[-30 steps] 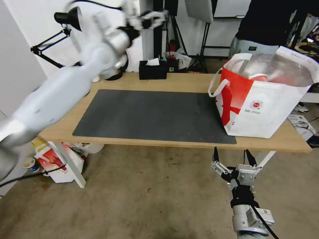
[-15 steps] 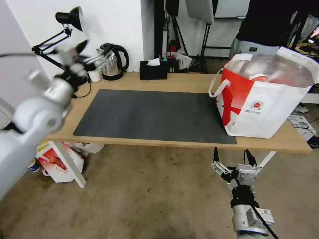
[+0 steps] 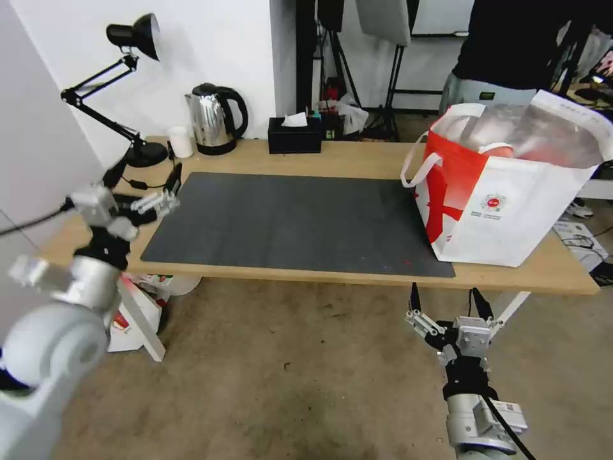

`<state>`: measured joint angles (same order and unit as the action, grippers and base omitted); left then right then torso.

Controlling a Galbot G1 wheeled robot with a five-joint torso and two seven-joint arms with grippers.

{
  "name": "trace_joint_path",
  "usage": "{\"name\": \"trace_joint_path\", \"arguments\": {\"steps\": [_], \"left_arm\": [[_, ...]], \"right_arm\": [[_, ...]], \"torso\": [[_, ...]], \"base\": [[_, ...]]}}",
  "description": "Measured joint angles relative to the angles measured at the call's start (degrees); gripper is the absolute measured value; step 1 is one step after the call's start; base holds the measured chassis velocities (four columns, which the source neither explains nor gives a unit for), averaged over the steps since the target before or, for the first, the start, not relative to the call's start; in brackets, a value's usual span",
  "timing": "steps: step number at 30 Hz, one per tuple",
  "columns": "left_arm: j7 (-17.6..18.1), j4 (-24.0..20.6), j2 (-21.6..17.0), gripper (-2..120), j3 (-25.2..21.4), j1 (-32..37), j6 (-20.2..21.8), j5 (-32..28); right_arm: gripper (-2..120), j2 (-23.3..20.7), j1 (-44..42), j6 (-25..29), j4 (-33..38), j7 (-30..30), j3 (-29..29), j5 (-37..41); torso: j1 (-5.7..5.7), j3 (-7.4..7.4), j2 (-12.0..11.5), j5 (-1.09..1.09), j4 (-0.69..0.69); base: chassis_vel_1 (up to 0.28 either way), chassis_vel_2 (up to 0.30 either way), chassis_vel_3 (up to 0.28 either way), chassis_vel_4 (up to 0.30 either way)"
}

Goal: Pick up the trash from the table and place it into the takeout bag.

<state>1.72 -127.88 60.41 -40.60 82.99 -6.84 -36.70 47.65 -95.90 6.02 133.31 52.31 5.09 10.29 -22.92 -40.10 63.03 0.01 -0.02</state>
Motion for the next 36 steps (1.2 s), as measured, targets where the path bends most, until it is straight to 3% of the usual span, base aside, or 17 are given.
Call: {"name": "trace_joint_path", "arguments": {"steps": [3, 5, 8, 18, 26, 36], "left_arm": [[-0.37, -0.56, 5.05, 100, 1.08, 2.76, -1.31, 4.10], [-0.37, -0.56, 5.45, 100, 1.21, 3.05, -1.51, 4.54], [-0.45, -0.24, 9.59, 100, 2.97, 6.15, -3.46, 7.94], [-0.71, 2.59, 15.03, 100, 7.57, 8.47, -6.85, 12.84], [-0.69, 4.50, 16.52, 100, 8.68, 11.09, -9.44, 16.56], [-0.91, 6.86, 15.21, 100, 8.61, 13.83, -10.78, 19.99]], "right_arm": [[100, 0.00, 0.00, 0.00, 0.00, 0.00, 0.00, 0.00], [100, 0.00, 0.00, 0.00, 0.00, 0.00, 0.01, -0.01], [100, 0.00, 0.00, 0.00, 0.00, 0.00, 0.00, 0.00], [100, 0.00, 0.00, 0.00, -0.01, 0.00, 0.00, 0.00], [100, 0.00, 0.00, 0.00, 0.00, 0.00, 0.00, 0.00], [100, 0.00, 0.00, 0.00, 0.00, 0.00, 0.00, 0.00]], "torso": [[0.01, 0.00, 0.00, 0.00, 0.02], [0.00, 0.00, 0.00, 0.01, 0.02], [0.00, 0.00, 0.00, 0.00, 0.03], [0.00, 0.00, 0.00, 0.00, 0.02], [-0.01, 0.00, 0.00, 0.00, 0.02], [-0.01, 0.00, 0.00, -0.01, 0.02]], "base": [[0.000, 0.000, 0.000, 0.000], [0.000, 0.000, 0.000, 0.000], [0.000, 0.000, 0.000, 0.000], [0.000, 0.000, 0.000, 0.000], [0.000, 0.000, 0.000, 0.000], [0.000, 0.000, 0.000, 0.000]]}}
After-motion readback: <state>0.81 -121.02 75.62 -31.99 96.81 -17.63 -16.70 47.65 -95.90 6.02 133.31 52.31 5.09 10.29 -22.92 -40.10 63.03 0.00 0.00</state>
